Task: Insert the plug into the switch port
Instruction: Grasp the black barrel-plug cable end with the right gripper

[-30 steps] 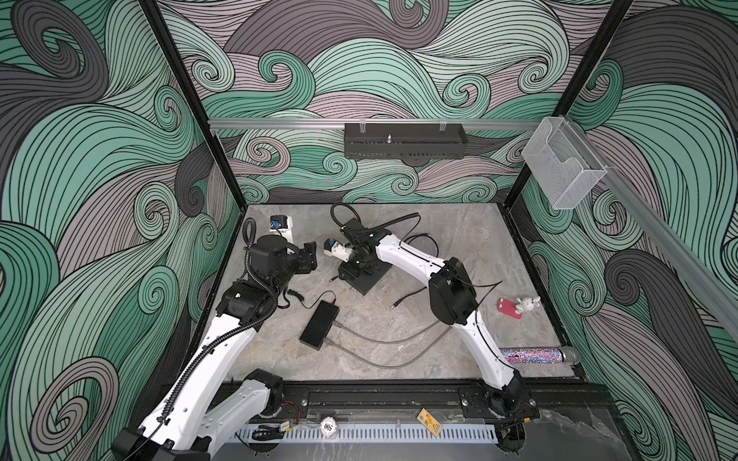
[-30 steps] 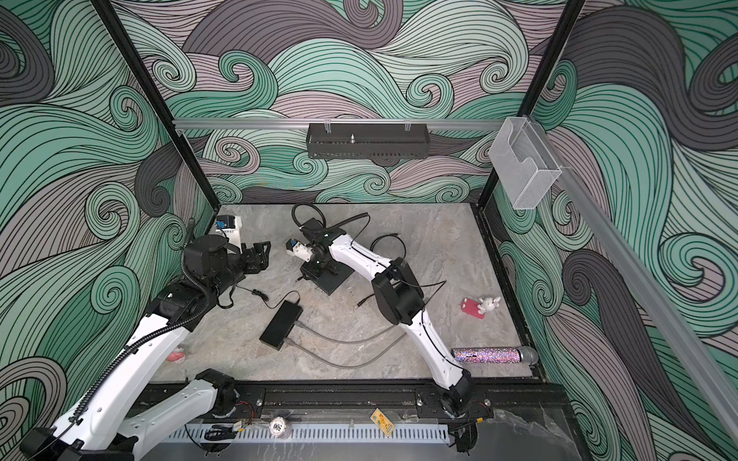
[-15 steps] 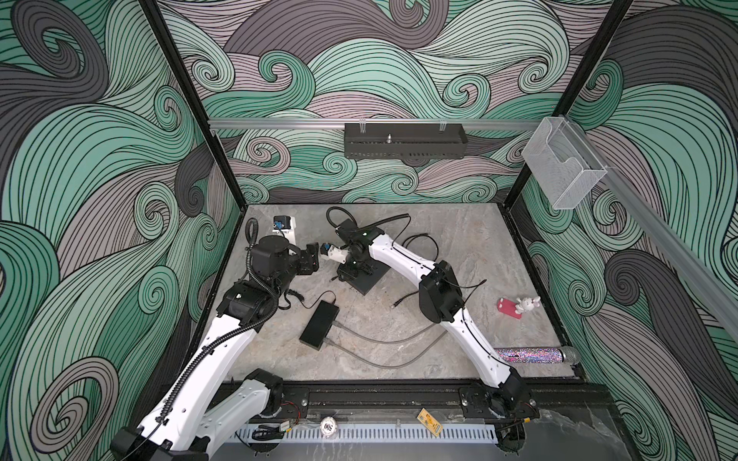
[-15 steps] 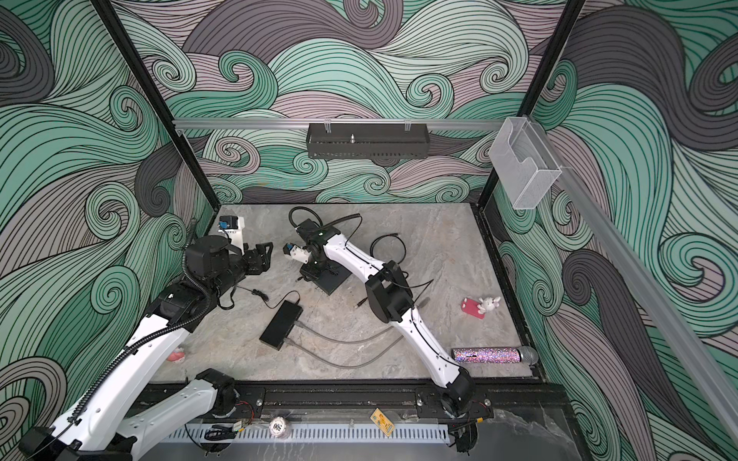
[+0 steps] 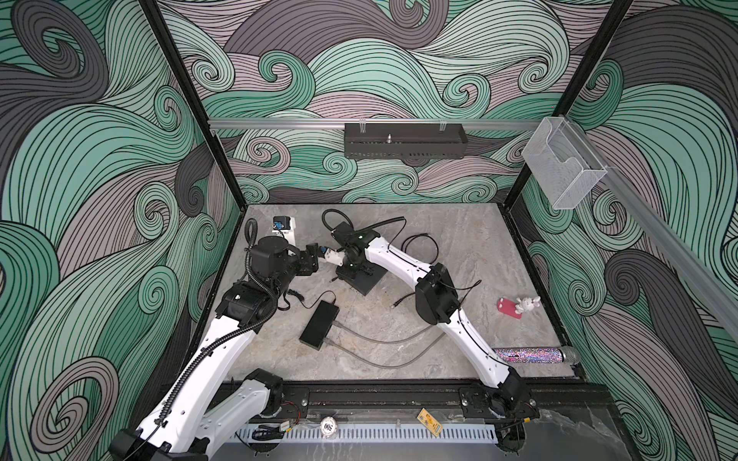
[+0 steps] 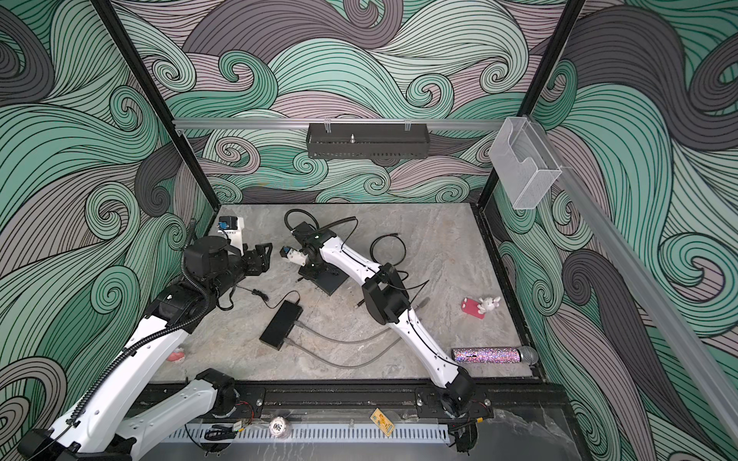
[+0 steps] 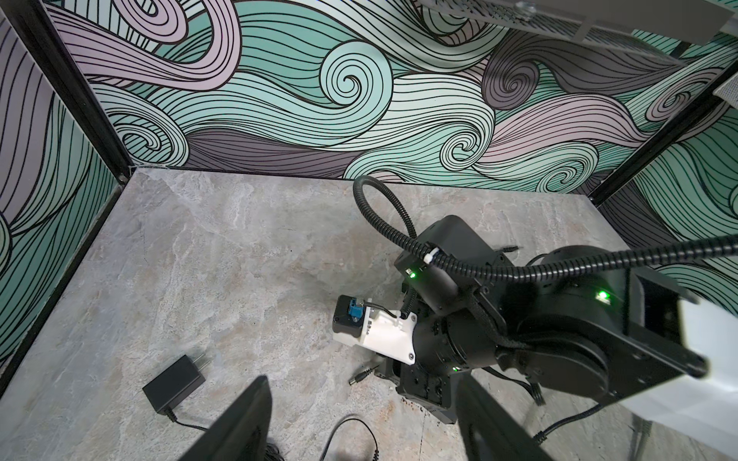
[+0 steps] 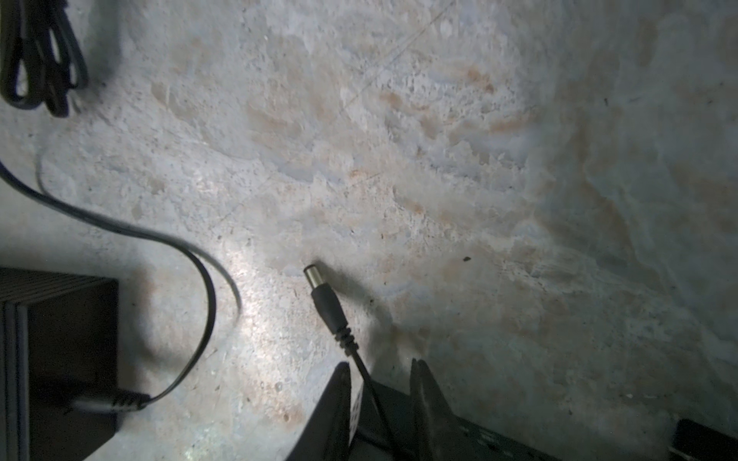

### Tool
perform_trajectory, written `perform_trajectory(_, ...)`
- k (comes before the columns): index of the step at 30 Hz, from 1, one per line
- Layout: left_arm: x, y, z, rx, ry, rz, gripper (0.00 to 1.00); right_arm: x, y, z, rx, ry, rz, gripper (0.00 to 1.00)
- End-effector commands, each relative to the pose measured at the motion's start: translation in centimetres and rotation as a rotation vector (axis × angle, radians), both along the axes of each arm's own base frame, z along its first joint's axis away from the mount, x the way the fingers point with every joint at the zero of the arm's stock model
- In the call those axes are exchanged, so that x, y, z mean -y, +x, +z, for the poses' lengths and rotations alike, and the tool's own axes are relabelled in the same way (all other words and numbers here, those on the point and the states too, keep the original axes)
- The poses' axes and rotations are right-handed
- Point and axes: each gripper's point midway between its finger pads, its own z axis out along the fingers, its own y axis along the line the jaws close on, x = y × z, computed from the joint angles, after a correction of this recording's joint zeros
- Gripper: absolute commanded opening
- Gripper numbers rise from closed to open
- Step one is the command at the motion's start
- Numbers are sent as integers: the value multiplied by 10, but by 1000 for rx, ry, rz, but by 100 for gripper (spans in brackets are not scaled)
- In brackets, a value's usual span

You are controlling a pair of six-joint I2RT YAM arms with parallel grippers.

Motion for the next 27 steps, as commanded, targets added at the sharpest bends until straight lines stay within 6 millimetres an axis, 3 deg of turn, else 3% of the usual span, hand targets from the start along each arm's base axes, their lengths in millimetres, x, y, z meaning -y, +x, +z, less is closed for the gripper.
perform_trajectory(1,-3,-5,20,40,7,6,75,15,-10,-25,-32,-100,5,19)
perform_trajectory(5,-3,-4,20,39,11,7,75,12,-7,-11,14,-92,14,8)
perform_trajectory(11,-4,-5,20,47,15,5,74,17,1,33,151,-50,-4,0)
perform_trajectory(14,-2,-5,21,58,13,-13,74,34,1,55,217,-36,-37,0)
perform_trajectory(18,4,-3,16,58,3,-52,74,76,2,76,265,-34,-158,0)
perform_trajectory(22,28,-4,11,62,-19,-191,73,120,-8,100,285,14,-279,0)
perform_trajectory(25,63,-8,1,77,-30,-401,73,141,-24,114,272,63,-335,0)
perform_trajectory(27,91,-20,-14,105,23,-630,74,153,-40,118,252,91,-359,0)
